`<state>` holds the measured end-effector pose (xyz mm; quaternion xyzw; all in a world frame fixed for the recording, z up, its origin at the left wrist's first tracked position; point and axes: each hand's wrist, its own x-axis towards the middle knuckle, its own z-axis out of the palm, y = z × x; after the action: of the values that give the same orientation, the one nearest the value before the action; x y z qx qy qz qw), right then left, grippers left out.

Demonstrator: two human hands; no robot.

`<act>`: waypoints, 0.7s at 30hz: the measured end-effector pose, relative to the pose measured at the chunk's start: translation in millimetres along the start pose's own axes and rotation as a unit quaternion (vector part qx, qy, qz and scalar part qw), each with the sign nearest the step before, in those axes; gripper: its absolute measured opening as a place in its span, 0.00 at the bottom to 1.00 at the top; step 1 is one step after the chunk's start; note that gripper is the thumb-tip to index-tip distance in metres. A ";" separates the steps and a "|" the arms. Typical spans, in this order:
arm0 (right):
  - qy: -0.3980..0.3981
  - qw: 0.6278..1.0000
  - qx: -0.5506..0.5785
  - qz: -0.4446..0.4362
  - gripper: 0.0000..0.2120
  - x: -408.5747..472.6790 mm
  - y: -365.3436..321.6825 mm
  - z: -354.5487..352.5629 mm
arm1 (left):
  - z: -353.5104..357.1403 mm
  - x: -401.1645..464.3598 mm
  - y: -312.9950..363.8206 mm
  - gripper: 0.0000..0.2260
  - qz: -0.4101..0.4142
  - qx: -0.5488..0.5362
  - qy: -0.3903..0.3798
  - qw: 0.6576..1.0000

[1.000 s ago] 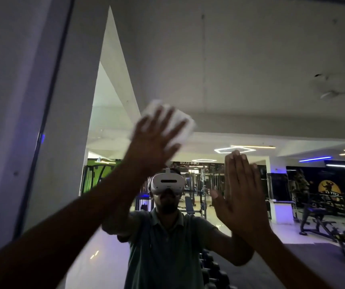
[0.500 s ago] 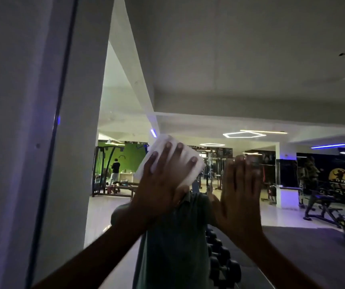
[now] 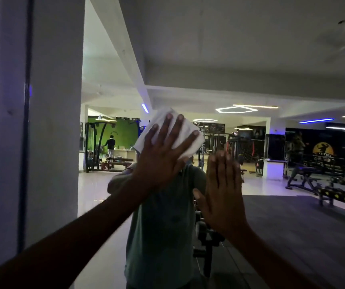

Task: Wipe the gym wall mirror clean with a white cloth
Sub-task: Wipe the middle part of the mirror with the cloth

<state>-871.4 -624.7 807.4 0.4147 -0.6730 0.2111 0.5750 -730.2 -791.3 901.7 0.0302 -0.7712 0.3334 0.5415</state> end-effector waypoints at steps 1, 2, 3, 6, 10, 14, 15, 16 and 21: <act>-0.002 1.000 -0.007 0.003 0.41 -4.2 9.8 -1.9 | -2.5 1.7 -13.0 0.27 0.026 0.004 0.009 1.000; -0.001 1.000 -0.014 0.017 0.41 -8.5 21.5 -3.8 | -5.0 2.5 -31.1 0.26 0.025 0.010 0.024 0.999; 0.004 0.999 -0.017 0.038 0.41 -12.8 32.9 -5.6 | -8.6 1.3 -50.6 0.26 -0.005 0.018 0.037 0.999; 0.011 0.995 -0.022 0.093 0.41 -25.6 48.2 -9.2 | -21.3 -9.2 -88.8 0.26 -0.193 0.029 0.064 0.979; 0.014 0.993 -0.039 0.109 0.44 -32.2 33.3 2.4 | -12.5 18.8 -22.5 0.28 -0.385 0.022 0.119 0.915; 0.026 0.993 -0.041 0.106 0.44 -32.2 35.7 4.0 | 13.7 65.4 79.5 0.28 -0.019 -0.039 0.003 0.999; 0.029 0.993 -0.037 0.104 0.44 -33.4 36.3 4.3 | 15.7 72.8 82.3 0.27 0.096 -0.033 -0.011 0.995; 0.033 0.994 -0.034 0.101 0.43 -34.4 37.0 4.5 | 15.1 81.0 70.0 0.26 0.165 -0.018 -0.006 0.986; 0.026 0.993 -0.028 0.110 0.43 -31.5 37.7 4.1 | -12.4 73.7 -59.2 0.25 -0.077 0.049 0.097 0.991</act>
<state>-904.2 -596.5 783.8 0.3159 -0.7048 0.2652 0.5772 -726.2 -807.3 995.6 0.0835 -0.6931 0.3294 0.6357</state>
